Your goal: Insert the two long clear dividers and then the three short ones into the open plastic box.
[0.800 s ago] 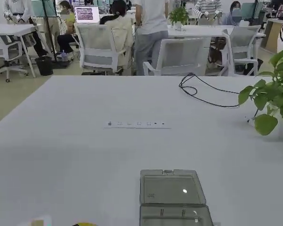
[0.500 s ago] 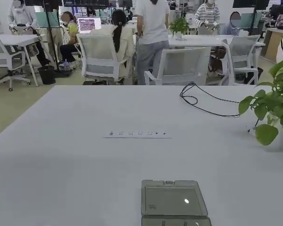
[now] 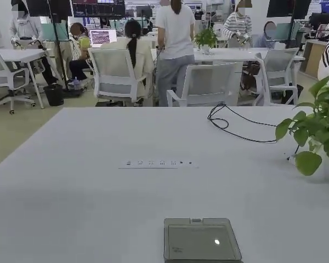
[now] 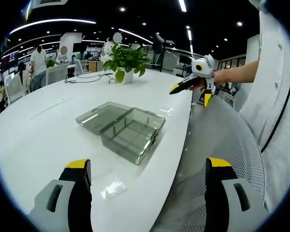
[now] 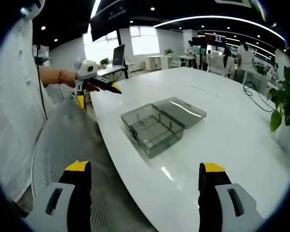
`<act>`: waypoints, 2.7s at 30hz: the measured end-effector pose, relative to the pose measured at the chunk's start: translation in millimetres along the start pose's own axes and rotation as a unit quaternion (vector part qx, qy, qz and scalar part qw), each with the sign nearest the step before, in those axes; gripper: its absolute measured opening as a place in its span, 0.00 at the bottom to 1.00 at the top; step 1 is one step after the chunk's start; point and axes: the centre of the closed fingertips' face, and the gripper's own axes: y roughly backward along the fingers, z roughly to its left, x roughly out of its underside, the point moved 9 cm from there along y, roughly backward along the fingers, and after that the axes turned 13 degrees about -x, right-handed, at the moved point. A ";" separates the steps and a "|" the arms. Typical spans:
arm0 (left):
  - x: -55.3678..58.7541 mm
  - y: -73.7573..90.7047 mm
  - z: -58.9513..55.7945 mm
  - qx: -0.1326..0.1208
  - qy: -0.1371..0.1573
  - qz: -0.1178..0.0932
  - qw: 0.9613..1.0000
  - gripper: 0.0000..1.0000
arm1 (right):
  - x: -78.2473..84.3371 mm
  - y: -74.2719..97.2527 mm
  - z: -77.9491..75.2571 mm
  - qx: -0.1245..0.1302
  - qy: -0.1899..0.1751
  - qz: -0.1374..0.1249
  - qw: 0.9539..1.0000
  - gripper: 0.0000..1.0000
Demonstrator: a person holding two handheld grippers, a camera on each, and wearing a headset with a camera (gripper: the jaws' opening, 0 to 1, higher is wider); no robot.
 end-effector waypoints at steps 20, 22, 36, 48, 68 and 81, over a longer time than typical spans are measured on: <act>3.1 -4.4 3.3 -0.003 0.002 0.000 1.000 1.00 | 2.3 -3.6 -3.4 0.003 0.000 -0.006 1.000 0.93; 3.7 -5.4 4.1 -0.004 0.003 0.001 1.000 1.00 | 1.0 -4.1 -2.9 0.002 0.000 -0.007 1.000 0.93; 7.1 -5.8 10.9 -0.004 0.007 0.005 1.000 1.00 | 1.6 -7.5 -4.0 0.001 -0.003 -0.012 1.000 0.93; 10.6 2.1 42.1 -0.058 0.017 0.029 0.998 0.98 | 2.5 -9.7 -6.9 0.003 -0.008 -0.019 1.000 0.92; 27.9 -5.2 94.5 -0.137 0.063 0.130 0.980 0.70 | 5.2 -12.9 -7.8 0.009 -0.019 -0.024 1.000 0.91; 43.6 -12.9 104.8 -0.165 0.077 0.215 0.959 0.53 | 7.0 -14.7 -9.2 0.010 -0.026 -0.027 0.999 0.91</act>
